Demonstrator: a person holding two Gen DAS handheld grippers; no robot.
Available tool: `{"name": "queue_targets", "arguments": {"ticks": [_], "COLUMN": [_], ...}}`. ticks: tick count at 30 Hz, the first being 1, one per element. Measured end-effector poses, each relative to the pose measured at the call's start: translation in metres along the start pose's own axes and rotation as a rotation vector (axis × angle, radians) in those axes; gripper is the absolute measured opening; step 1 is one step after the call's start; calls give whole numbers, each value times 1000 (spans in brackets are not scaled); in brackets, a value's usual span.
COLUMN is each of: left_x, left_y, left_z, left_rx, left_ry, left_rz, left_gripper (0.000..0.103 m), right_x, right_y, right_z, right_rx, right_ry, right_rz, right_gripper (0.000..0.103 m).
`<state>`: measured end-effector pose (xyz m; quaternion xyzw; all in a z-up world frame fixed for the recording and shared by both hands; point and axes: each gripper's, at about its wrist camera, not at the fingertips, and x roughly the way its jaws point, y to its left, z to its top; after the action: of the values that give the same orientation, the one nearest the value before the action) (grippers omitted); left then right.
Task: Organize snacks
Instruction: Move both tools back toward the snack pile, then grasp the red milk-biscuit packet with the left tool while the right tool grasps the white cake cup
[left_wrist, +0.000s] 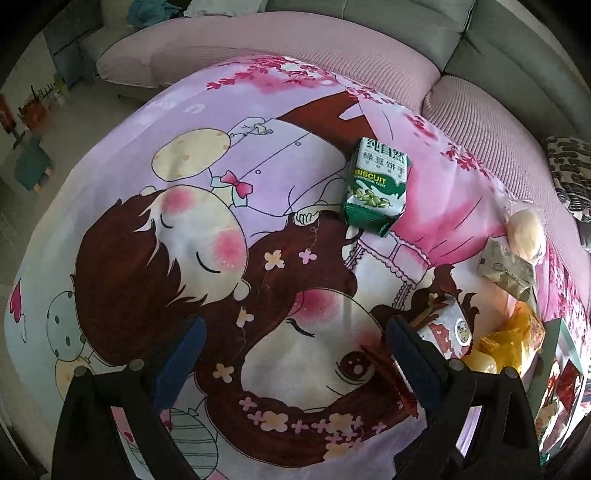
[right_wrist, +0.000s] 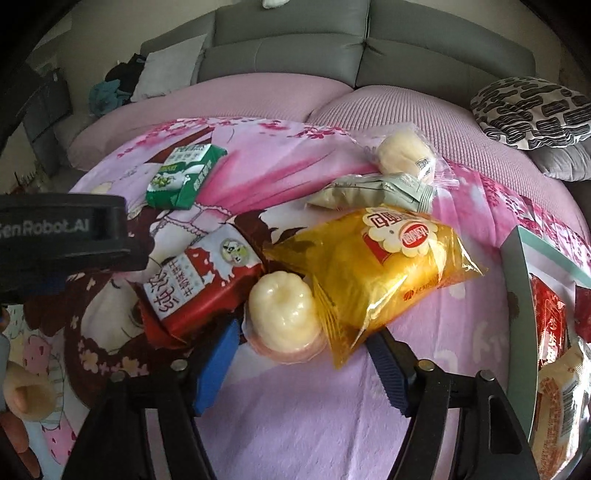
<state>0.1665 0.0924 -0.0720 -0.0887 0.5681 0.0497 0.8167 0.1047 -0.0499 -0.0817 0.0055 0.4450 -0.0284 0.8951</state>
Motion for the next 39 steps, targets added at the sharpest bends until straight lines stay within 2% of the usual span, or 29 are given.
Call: {"name": "queue_targets", "arguments": {"ticks": [1,3,5,14,19,24,29,32,34,39], "left_x": [0,-1,-1,-5,-5,1,7,12,13,14], "left_y": [0,0,0,-13,-33,-57,-67,-76,-80,-79], "left_z": [1,1,0,0,-4,-13,-16,-20,-21,-21], "left_rx": [1,2,4,51,147,273,304,345,356,351], "left_ry": [-1,1,5,0,-10,-9,-14,-2,-1,-3], "left_rz": [-3,-9,-19,-85,-108,-86,-99,-80,-87,-66], "left_gripper": [98,98,98,98,98,98,98,91,79,68], "right_x": [-1,-1,-2,-4,-8,-12,-14,-13,-13,-13], "right_y": [-1,-2,-7,-17,-25,-33,-35,-34,-34,-35], "right_z": [0,0,1,0,-4,-9,-10,-10,-10,-10], "right_rx": [5,14,39,78,91,117,125,120,124,125], "right_ry": [-3,-7,-7,4,17,41,53,54,54,54], "right_rz": [3,0,8,51,56,62,70,65,65,65], "right_gripper": [65,54,50,49,49,49,49,50,50,50]}}
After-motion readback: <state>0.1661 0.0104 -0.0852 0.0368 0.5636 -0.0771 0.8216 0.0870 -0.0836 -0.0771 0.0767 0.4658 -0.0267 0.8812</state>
